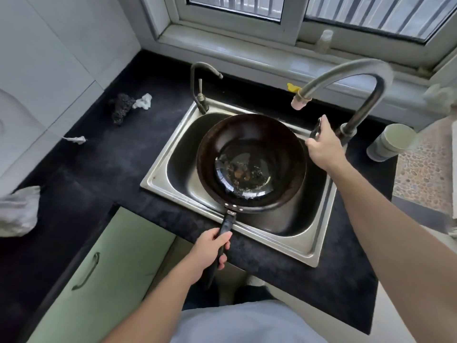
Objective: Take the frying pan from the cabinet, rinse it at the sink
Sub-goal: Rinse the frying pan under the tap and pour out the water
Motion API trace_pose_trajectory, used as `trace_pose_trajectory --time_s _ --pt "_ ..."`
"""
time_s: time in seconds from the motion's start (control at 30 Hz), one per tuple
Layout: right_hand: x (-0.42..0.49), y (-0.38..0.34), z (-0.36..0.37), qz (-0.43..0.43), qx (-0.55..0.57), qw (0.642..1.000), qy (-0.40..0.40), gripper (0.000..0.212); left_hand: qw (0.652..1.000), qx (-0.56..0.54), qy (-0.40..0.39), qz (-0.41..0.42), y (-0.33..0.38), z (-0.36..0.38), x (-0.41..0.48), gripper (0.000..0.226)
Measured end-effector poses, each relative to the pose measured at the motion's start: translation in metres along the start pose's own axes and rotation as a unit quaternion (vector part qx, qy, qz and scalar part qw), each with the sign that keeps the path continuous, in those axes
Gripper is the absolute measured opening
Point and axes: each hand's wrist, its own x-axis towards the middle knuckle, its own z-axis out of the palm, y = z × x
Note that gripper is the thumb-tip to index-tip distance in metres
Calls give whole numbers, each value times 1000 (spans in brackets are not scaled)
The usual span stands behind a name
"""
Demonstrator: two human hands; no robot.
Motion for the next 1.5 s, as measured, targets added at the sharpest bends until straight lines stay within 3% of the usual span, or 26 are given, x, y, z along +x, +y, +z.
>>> trace_pose_trajectory --time_s 0.3,1.5 --pt "0 0 -2 -28 -45 998 -24 76 1000 4 15 7 4 4 -6 35" --pt "0 4 -3 -49 -85 994 -54 80 999 -19 -29 -41 10 -6 -2 35"
